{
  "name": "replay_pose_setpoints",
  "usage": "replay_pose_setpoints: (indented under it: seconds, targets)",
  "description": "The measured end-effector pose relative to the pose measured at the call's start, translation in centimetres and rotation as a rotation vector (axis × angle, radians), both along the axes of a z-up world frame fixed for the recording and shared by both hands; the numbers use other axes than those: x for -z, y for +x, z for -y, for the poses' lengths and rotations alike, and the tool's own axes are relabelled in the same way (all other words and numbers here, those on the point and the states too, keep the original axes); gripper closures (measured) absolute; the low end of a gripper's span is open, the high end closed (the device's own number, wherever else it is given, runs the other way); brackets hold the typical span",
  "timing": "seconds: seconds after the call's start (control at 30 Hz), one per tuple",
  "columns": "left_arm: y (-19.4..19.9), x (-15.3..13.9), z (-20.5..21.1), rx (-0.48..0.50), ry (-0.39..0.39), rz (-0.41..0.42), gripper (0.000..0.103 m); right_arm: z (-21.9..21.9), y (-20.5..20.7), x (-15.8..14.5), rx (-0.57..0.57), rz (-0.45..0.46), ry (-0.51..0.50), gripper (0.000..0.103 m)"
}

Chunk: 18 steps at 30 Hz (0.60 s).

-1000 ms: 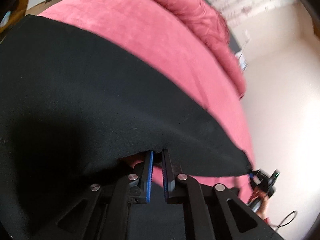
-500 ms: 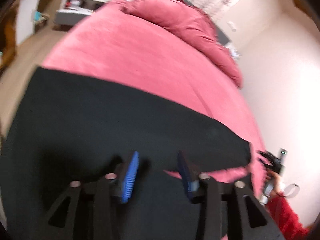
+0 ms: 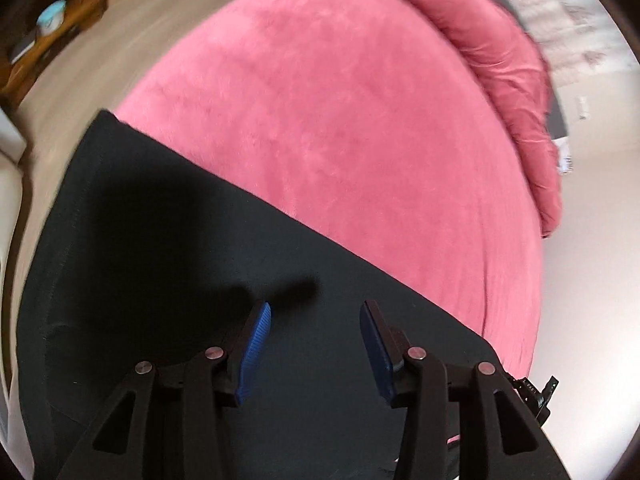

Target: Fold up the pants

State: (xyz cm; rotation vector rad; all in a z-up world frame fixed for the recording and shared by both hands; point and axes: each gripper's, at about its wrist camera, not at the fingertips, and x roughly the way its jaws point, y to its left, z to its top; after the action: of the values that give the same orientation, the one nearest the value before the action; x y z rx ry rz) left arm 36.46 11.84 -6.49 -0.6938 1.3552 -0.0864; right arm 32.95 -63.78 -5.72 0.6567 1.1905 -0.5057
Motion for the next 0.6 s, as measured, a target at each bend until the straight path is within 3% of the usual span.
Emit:
replay_pose_setpoints:
  seconds: [0.1,0.27,0.33,0.43,0.6]
  targets:
    - [1.3,1.7,0.5,-0.025,0.027,-0.100,0.056,-0.6,1.3,0.3,0.044,-0.029,0.017,0.040]
    - [2.2,3.6,1.8,-0.079,0.056,-0.178,0.056,-3.9,3.7,-0.1,0.013,-0.084,0.023,0.040]
    - [2.5,3.9,2.2,-0.094,0.073,-0.198,0.052,-5.6,4.8,0.1,-0.030,-0.132,0.007,0.039]
    - [2.9,4.1,2.3,-0.148,0.041,-0.225,0.039,-7.2,6.0,0.6,-0.037,-0.206,-0.058,0.028]
    - [3.5,4.9,2.2,-0.217,-0.005,-0.264,0.028,-7.5,6.7,1.2,0.006,-0.219,-0.068,0.021]
